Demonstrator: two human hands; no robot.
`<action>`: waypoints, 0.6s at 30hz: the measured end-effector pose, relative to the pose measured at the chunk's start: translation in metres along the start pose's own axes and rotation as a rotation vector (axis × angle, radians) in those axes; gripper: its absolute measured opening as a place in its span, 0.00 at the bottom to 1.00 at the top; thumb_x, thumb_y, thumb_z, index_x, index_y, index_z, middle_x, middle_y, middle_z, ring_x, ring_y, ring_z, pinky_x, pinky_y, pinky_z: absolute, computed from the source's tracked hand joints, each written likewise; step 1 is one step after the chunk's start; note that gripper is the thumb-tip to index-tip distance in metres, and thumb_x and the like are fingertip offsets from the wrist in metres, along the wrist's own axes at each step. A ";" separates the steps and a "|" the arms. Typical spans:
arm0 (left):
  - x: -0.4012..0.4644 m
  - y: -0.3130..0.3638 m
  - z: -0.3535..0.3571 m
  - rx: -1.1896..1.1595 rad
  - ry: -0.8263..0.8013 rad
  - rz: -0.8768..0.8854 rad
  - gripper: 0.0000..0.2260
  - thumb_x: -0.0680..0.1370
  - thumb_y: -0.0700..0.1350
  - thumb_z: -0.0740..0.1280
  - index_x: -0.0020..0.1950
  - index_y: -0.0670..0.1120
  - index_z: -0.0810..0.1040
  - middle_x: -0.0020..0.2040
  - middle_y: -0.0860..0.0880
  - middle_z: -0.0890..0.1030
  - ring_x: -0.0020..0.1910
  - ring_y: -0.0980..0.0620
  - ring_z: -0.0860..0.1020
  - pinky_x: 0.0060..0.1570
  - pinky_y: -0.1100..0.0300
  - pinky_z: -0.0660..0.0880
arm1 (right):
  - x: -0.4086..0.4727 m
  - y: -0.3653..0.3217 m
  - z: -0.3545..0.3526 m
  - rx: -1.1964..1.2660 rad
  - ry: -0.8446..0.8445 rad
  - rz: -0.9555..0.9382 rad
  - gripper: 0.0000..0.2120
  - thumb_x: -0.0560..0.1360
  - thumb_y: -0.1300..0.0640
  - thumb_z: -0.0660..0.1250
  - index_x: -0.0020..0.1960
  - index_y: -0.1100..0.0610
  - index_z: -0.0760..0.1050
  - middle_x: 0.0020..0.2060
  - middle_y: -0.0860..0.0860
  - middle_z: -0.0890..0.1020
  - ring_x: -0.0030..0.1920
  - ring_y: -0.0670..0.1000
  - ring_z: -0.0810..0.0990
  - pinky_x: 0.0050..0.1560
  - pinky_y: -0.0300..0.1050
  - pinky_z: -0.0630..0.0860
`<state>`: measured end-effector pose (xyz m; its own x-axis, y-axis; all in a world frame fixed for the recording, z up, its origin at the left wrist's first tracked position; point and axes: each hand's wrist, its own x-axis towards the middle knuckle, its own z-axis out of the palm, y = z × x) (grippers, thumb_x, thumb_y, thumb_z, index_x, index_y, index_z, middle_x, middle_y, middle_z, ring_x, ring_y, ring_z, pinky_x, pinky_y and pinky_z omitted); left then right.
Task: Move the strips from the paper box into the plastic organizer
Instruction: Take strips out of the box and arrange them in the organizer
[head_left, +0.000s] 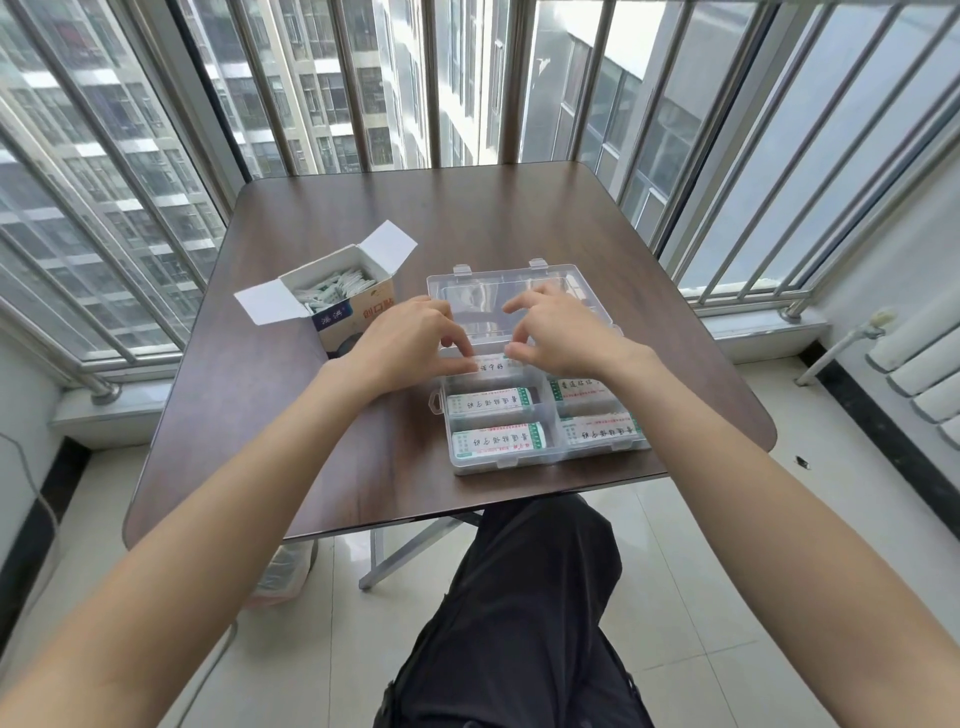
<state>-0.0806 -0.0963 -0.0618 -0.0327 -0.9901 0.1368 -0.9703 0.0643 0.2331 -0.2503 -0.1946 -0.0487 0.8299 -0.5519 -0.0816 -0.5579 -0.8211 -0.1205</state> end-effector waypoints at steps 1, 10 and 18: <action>0.000 0.000 0.001 0.002 -0.002 -0.005 0.11 0.72 0.59 0.69 0.48 0.54 0.84 0.40 0.54 0.73 0.43 0.56 0.69 0.39 0.61 0.62 | 0.000 -0.002 0.001 0.025 -0.008 0.012 0.16 0.79 0.51 0.60 0.51 0.59 0.83 0.70 0.50 0.69 0.70 0.53 0.60 0.69 0.50 0.59; 0.002 -0.002 0.002 -0.006 -0.038 -0.048 0.12 0.73 0.58 0.68 0.48 0.53 0.84 0.42 0.51 0.76 0.43 0.54 0.70 0.40 0.59 0.66 | -0.005 -0.003 0.001 -0.001 -0.026 0.048 0.14 0.76 0.62 0.59 0.51 0.59 0.83 0.71 0.51 0.68 0.71 0.54 0.60 0.69 0.53 0.62; 0.000 0.000 -0.001 0.036 -0.082 -0.057 0.12 0.73 0.60 0.67 0.47 0.54 0.84 0.42 0.51 0.74 0.46 0.52 0.72 0.40 0.60 0.63 | 0.000 -0.001 0.004 0.045 -0.055 0.093 0.13 0.75 0.61 0.60 0.49 0.58 0.83 0.70 0.49 0.69 0.70 0.53 0.61 0.69 0.54 0.63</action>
<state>-0.0808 -0.0966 -0.0608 0.0047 -0.9990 0.0447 -0.9791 0.0045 0.2034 -0.2496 -0.1930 -0.0529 0.7739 -0.6157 -0.1483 -0.6330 -0.7586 -0.1542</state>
